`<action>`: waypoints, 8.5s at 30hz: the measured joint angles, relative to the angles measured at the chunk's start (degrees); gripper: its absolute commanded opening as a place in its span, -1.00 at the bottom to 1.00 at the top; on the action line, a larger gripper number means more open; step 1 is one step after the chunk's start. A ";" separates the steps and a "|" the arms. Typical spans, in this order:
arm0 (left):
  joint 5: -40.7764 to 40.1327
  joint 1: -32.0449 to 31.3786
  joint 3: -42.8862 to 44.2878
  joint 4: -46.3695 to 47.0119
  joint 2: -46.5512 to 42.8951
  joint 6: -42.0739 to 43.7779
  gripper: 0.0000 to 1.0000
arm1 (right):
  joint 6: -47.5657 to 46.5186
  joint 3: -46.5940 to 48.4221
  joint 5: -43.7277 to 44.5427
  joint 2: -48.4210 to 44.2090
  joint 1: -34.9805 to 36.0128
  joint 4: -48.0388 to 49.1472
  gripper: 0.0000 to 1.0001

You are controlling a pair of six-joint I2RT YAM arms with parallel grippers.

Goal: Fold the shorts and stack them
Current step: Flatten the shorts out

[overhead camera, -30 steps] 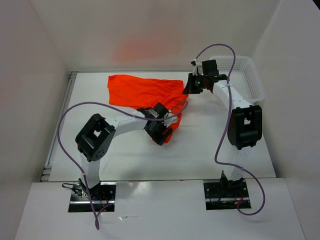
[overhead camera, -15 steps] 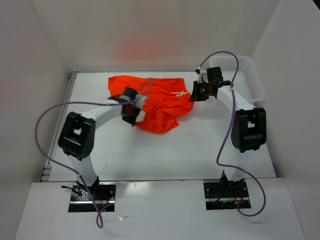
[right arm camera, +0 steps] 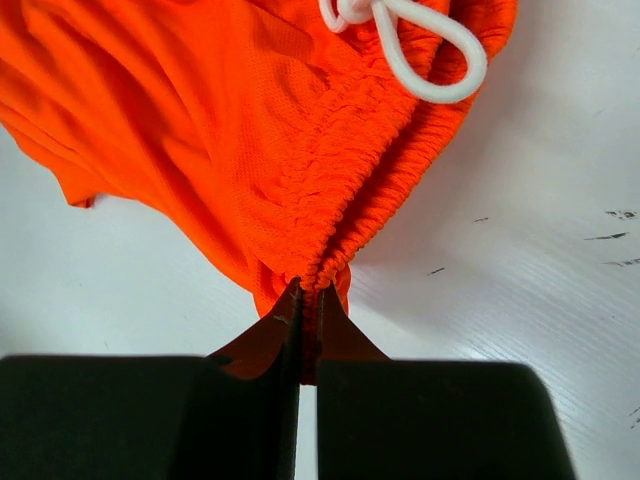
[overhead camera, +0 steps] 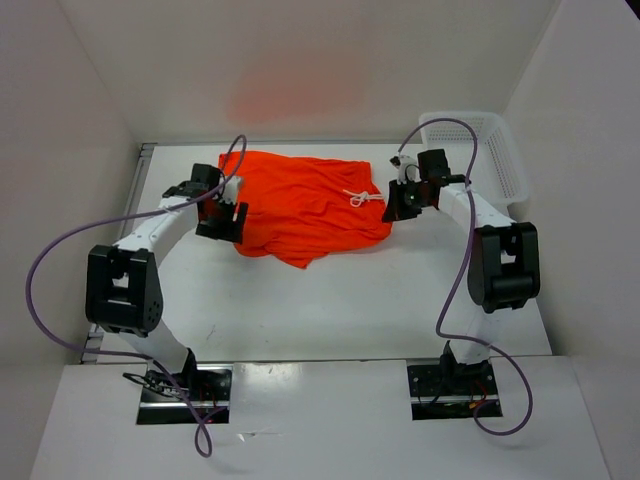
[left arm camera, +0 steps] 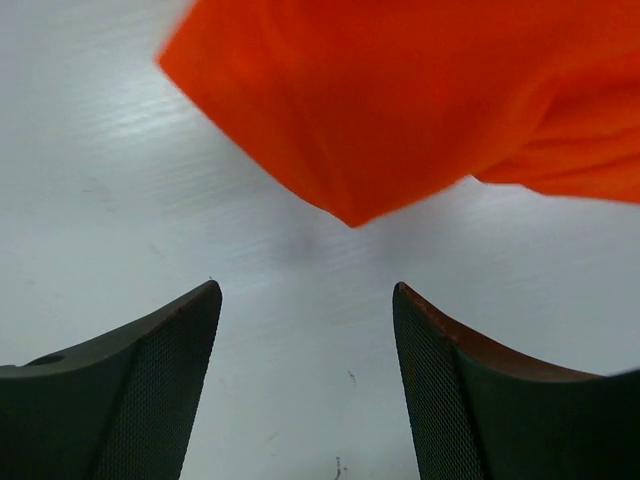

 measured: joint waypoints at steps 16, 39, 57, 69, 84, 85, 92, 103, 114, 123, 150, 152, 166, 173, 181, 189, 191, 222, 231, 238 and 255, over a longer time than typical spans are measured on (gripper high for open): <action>-13.07 -12.35 -5.84 14.08 8.94 -0.13 0.41 | -2.10 -0.35 -0.94 -0.20 0.00 -0.20 -1.00; -6.69 -10.10 51.08 7.50 36.17 0.13 0.53 | 3.37 3.80 -7.04 1.73 0.00 0.57 -1.00; -2.12 -5.35 22.49 5.88 21.81 -0.04 -0.04 | 3.04 4.72 -5.97 3.34 0.00 1.14 -1.00; -3.87 -6.21 19.58 8.83 25.20 0.09 0.08 | 2.58 4.74 -5.86 3.34 0.00 1.09 -1.00; -4.15 -7.56 16.74 14.40 25.31 -0.15 -0.79 | 1.88 4.72 -5.88 3.34 0.00 1.03 -1.00; -3.82 -7.56 16.74 14.60 25.33 0.07 -0.94 | 1.79 4.74 -5.88 3.32 0.00 1.03 -1.00; -3.69 -7.15 16.37 13.53 24.79 0.04 -1.00 | -0.90 4.72 -5.75 3.15 0.00 0.24 -1.00; -3.43 -3.30 2.89 -2.86 -3.32 0.04 -1.00 | -16.57 -0.31 -4.61 -2.69 0.00 -8.81 -1.00; -4.33 -5.05 -17.03 -17.22 -7.72 0.09 -0.42 | -28.94 -11.13 4.37 -8.11 0.00 -15.54 -0.22; 1.05 0.83 -1.11 -13.09 -0.79 0.02 -0.33 | -30.62 -12.09 8.04 -10.27 0.00 -15.37 -0.29; 13.66 0.04 4.81 -10.21 15.54 0.00 -0.20 | -30.77 -12.15 8.39 -10.64 0.00 -15.15 -0.35; 13.62 0.04 4.50 -9.99 15.85 0.02 -0.20 | -30.77 -12.15 8.39 -10.64 0.00 -15.15 -0.35; 10.67 0.04 5.25 -8.59 16.41 -0.04 -0.09 | -30.77 -12.33 8.37 -10.64 0.00 -15.06 -0.35; 10.32 0.04 5.79 -8.26 16.46 -0.02 -0.09 | -30.82 -12.33 8.35 -10.64 0.00 -15.06 -0.41; 10.97 0.04 7.45 -7.08 16.55 -0.02 -0.16 | -30.82 -12.66 8.35 -10.64 0.00 -15.02 -0.41; 9.88 0.04 7.04 -6.45 16.79 -0.02 -0.16 | -30.82 -12.66 8.35 -10.64 0.00 -14.93 -0.41; 9.64 0.04 6.56 -6.36 16.96 -0.02 -0.16 | -30.82 -12.66 8.35 -10.64 0.00 -14.84 -0.41; 12.96 -0.26 6.91 -7.30 17.53 -0.02 -0.29 | -30.82 -12.66 8.39 -10.64 0.00 -14.71 -0.41; 12.79 -0.83 6.91 -7.15 17.16 -0.09 -0.85 | -30.80 -12.66 8.37 -10.64 0.00 -14.56 -0.35; 12.94 -0.81 6.91 -7.10 17.16 0.00 -1.00 | -29.97 -12.66 8.37 -10.64 0.00 -13.92 0.27; 19.30 -0.81 4.02 -11.89 7.72 0.00 -1.00 | -28.20 -13.00 6.34 -5.64 0.00 -11.96 0.27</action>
